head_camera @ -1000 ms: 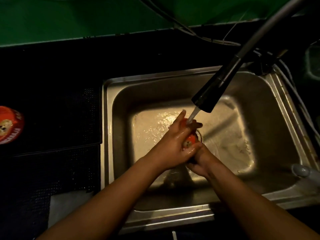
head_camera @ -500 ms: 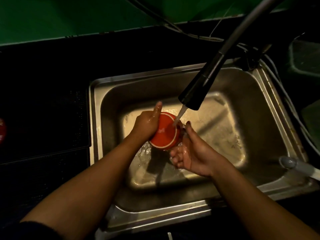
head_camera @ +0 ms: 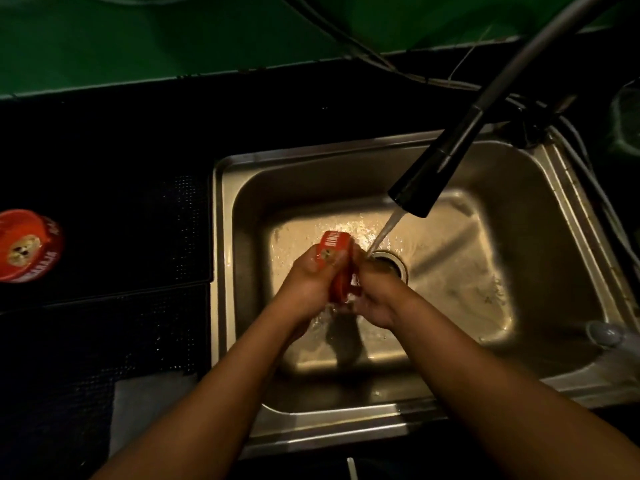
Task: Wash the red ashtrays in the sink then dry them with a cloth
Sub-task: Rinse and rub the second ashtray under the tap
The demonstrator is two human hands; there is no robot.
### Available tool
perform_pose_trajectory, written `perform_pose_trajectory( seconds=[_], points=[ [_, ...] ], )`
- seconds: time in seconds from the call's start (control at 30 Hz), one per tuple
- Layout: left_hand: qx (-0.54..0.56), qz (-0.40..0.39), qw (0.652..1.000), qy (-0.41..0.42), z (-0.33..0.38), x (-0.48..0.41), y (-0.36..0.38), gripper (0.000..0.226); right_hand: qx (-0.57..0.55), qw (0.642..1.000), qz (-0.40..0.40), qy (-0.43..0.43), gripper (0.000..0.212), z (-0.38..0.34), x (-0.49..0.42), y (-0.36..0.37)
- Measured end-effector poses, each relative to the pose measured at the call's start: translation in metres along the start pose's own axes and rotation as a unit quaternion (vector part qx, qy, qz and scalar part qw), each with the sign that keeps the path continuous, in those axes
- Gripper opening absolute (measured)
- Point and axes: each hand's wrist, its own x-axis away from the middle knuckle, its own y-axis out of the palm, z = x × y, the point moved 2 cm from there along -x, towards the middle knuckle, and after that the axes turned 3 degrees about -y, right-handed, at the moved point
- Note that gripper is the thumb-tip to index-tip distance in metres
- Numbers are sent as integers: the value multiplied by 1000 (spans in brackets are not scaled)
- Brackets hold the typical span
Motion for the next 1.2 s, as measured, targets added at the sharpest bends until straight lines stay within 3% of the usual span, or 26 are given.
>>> perform_pose_trajectory(
  seconds=[0.07,0.13,0.2,0.33,0.4,0.57,0.67,0.8,0.87,0.93,1.03,1.1,1.2],
  points=[
    [-185,-22,980,75,-1,0,5,35,-102,993,-34,45,54,-1,0,-7],
    [-402,-42,901,158,-5,-2,10,51,-183,977,-83,66,74,-4,4,-20],
    [-534,-52,809,242,-9,1,18,47,-201,971,-111,59,82,-6,8,-28],
    [-630,-76,712,301,-11,3,26,53,-198,974,-107,30,60,-2,10,-34],
    [-648,-76,692,310,-9,-2,26,61,-197,975,-101,35,51,-1,11,-33],
    [-726,-79,646,222,1,-4,28,76,-208,975,-76,17,54,4,8,-43],
    [-729,-37,653,202,4,-1,27,65,-255,964,-77,-2,54,-3,7,-47],
    [-684,3,676,276,-3,3,23,39,-264,962,-64,-14,49,-15,8,-43],
    [-613,-18,733,294,-7,1,21,33,-253,965,-64,-4,51,-16,8,-39],
    [-496,-37,821,282,-8,1,25,29,-245,967,-73,-1,56,-18,9,-36],
    [-269,-49,941,200,-2,8,37,30,-208,974,-85,-8,65,-19,7,-29],
    [-140,11,979,148,4,8,40,26,-192,978,-76,-15,63,-16,3,-25],
    [29,129,991,30,9,-7,30,39,-176,982,-52,-48,47,-12,-1,-25]
  ],
)
